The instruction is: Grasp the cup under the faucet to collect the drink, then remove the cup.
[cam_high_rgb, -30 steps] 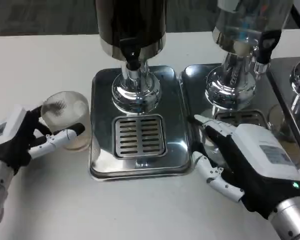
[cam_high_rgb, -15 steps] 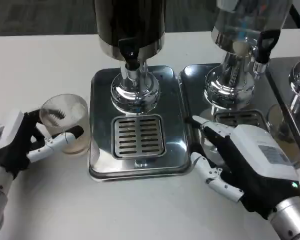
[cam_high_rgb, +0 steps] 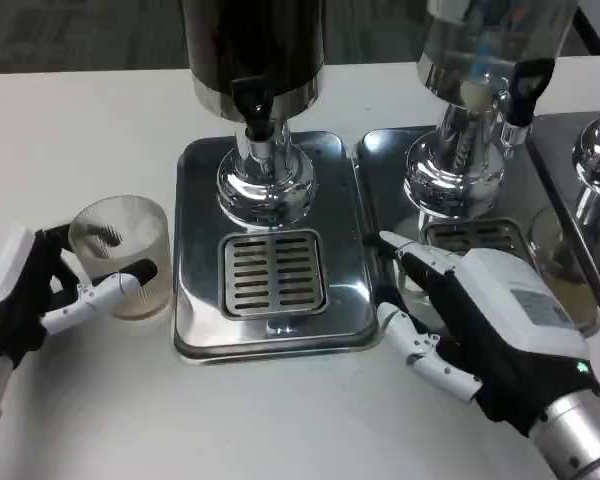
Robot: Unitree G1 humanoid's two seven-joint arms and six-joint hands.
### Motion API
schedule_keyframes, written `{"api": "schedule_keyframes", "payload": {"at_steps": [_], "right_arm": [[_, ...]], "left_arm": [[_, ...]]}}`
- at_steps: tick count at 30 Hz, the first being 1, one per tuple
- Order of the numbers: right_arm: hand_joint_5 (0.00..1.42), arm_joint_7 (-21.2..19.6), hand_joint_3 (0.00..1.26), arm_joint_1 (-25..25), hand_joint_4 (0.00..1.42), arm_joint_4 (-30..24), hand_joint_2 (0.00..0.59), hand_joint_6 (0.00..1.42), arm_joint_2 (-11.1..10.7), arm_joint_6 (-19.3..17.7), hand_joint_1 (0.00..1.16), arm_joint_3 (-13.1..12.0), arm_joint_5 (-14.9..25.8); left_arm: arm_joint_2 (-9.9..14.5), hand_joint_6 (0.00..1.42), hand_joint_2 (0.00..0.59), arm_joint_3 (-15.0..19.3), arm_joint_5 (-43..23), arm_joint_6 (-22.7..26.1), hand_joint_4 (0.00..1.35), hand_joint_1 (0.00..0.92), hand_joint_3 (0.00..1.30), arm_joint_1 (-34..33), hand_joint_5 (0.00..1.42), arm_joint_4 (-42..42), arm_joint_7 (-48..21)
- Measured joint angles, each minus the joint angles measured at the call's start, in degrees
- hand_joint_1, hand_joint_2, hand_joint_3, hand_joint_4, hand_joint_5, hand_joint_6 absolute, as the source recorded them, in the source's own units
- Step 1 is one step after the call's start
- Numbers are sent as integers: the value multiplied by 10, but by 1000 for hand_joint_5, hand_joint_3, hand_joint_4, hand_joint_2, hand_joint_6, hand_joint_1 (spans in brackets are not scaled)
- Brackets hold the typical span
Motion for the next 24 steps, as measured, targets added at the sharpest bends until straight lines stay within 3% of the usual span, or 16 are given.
{"api": "schedule_keyframes", "payload": {"at_steps": [6,24], "right_arm": [[156,-5,156,-3,183,5,488,147,1,-3,23,2,2],[158,-18,156,-5,184,11,488,161,3,-4,18,6,11]], "left_arm": [[15,1150,213,9,0,-6,558,149,543,10,848,-3,3],[24,1150,212,40,0,-57,565,160,545,22,848,-36,7]]}}
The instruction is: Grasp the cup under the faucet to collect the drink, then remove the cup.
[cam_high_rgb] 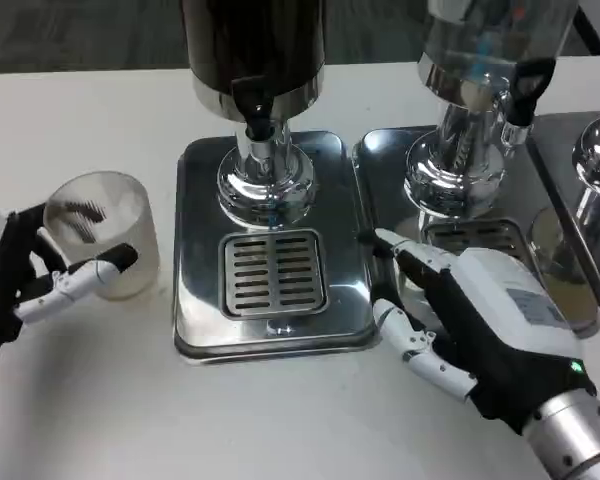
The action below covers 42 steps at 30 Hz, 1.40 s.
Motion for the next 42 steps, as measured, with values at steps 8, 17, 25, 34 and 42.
{"api": "schedule_keyframes", "payload": {"at_steps": [8,17,25,34,42], "right_arm": [[159,-10,163,1,184,-10,485,162,7,0,25,-2,1],[167,-18,165,23,184,-46,484,162,26,8,33,-7,-1],[169,-21,165,41,184,-84,484,162,45,20,38,-12,-12],[170,-22,167,49,184,-104,484,162,60,26,42,-15,-17],[170,-22,175,59,184,-119,484,162,67,27,44,-17,-23]], "left_arm": [[-21,1150,211,-7,2,-5,565,159,550,-21,848,-5,-7],[-52,1136,211,-31,20,-4,565,158,553,-49,848,-2,-33],[-71,1136,211,-46,23,18,565,158,553,-79,848,11,-56],[-83,1114,205,-59,26,32,565,150,553,-87,840,17,-72],[-91,1049,197,-71,34,38,550,118,541,-104,775,19,-84]]}}
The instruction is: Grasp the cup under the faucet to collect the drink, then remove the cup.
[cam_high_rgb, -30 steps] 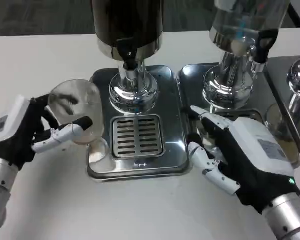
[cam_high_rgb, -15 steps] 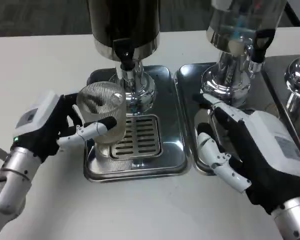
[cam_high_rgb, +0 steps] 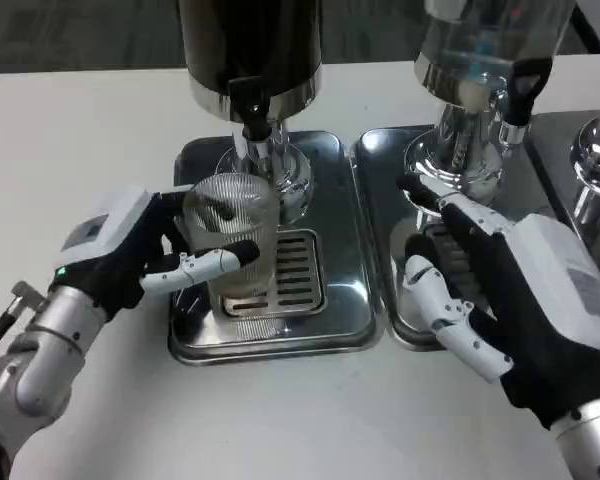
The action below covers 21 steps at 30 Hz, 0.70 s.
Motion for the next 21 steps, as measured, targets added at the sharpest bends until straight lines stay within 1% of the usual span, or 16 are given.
{"api": "schedule_keyframes", "payload": {"at_steps": [4,6,9,10,12,14,16,21], "right_arm": [[170,0,177,4,184,-1,484,162,4,4,44,0,-1],[170,0,177,5,184,-1,484,162,5,5,44,0,-1],[172,0,177,7,184,-2,484,162,7,5,45,0,-1],[173,0,177,8,184,-2,484,162,7,5,45,0,-1],[188,0,178,10,184,-2,484,162,8,5,45,0,-2],[190,0,178,11,184,-2,484,166,8,5,46,0,-2],[201,0,178,11,184,-2,484,173,8,6,46,0,-2],[214,0,183,11,184,-2,484,176,8,6,46,0,-2]], "left_arm": [[-3,982,188,-5,8,2,535,110,533,-4,737,0,-1],[-4,899,187,-10,10,4,515,97,522,-8,692,0,-1],[-4,819,181,-17,12,6,498,88,518,-15,662,0,-6],[-5,755,182,-19,12,7,479,80,501,-16,631,0,-6],[-5,670,174,-20,13,7,447,71,479,-17,579,0,-7],[-5,610,171,-21,13,7,428,67,466,-19,553,0,-11],[-5,578,170,-23,13,8,419,66,455,-20,530,0,-14],[-5,477,163,-23,13,8,338,62,409,-20,452,-3,-19]]}}
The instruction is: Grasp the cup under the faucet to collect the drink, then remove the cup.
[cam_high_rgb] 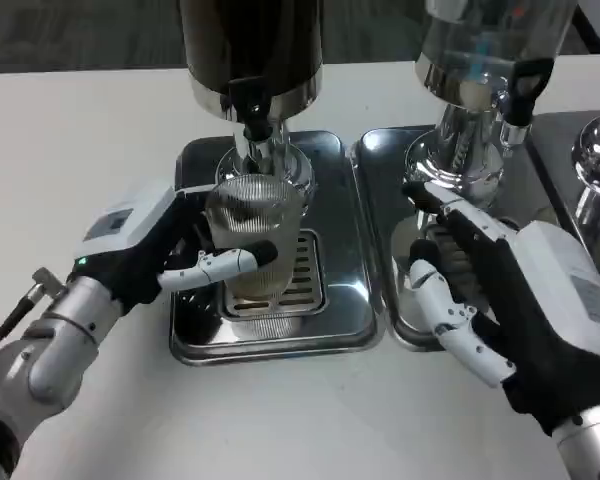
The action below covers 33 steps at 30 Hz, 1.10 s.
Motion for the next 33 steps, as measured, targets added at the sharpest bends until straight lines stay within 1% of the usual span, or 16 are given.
{"api": "schedule_keyframes", "payload": {"at_steps": [4,6,9,10,12,24,33], "right_arm": [[226,0,187,-2,184,0,484,187,0,0,47,0,2],[229,0,187,-4,184,0,484,191,-1,0,47,0,3],[230,0,187,-8,184,1,484,192,-2,0,47,0,4],[231,0,187,-10,184,1,484,193,-2,0,47,0,4],[232,0,187,-13,184,2,484,194,-3,0,47,0,5],[246,1,202,-23,187,22,484,220,-6,0,47,0,16],[246,1,208,-22,196,23,484,227,-5,3,47,0,22]], "left_arm": [[1,393,144,-1,1,0,268,40,373,0,373,-4,0],[4,312,129,-1,4,1,161,26,351,0,255,-8,0],[14,259,121,-6,17,1,59,14,312,0,162,-18,2],[15,240,120,-8,20,2,12,13,284,0,100,-20,3],[17,205,108,-13,23,2,0,10,227,0,16,-24,6],[19,112,92,-23,45,17,0,0,181,0,0,-50,13],[22,93,91,-24,46,37,0,0,166,0,0,-68,22]]}}
